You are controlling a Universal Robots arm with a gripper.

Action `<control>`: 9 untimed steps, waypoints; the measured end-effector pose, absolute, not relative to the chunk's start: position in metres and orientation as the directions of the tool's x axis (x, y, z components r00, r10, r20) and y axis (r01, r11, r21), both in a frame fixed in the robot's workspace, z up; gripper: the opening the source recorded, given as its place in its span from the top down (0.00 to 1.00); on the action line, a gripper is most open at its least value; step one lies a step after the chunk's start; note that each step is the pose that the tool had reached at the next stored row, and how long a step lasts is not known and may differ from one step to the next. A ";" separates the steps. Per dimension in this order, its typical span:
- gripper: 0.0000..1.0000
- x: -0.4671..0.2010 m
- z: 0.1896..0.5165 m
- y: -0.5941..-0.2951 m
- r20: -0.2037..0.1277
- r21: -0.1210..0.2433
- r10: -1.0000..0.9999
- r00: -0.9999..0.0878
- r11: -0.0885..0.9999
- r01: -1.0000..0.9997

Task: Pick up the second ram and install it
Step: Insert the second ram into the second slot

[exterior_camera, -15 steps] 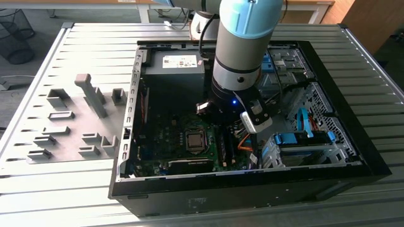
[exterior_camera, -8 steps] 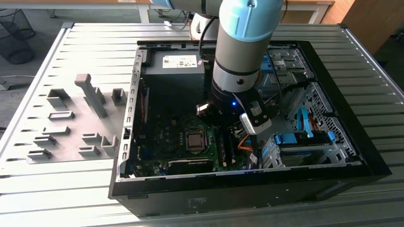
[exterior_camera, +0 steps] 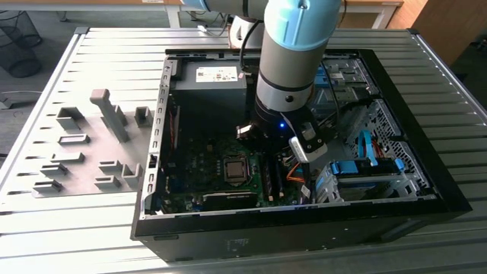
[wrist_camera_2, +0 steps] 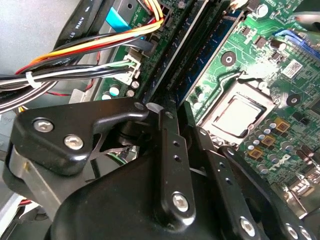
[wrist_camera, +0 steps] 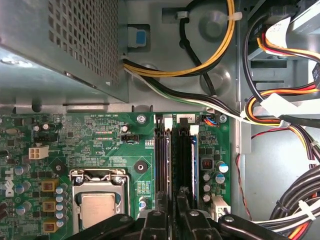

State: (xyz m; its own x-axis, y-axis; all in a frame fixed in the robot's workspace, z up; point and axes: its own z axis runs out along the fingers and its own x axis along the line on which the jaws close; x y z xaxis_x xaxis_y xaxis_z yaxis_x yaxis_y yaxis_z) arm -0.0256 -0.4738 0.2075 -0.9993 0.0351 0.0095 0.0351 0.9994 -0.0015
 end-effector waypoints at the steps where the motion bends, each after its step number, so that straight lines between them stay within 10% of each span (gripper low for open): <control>1: 0.78 -0.026 0.207 -0.474 0.009 -0.001 0.035 -0.999 0.999 0.035; 9: 0.78 -0.026 0.229 -0.474 0.010 -0.002 0.035 -0.999 0.999 0.035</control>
State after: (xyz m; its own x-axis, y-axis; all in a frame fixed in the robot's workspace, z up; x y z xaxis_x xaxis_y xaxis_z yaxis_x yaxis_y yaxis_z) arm -0.0256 -0.4738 0.2292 -0.9993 0.0351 0.0096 0.0351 0.9994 -0.0020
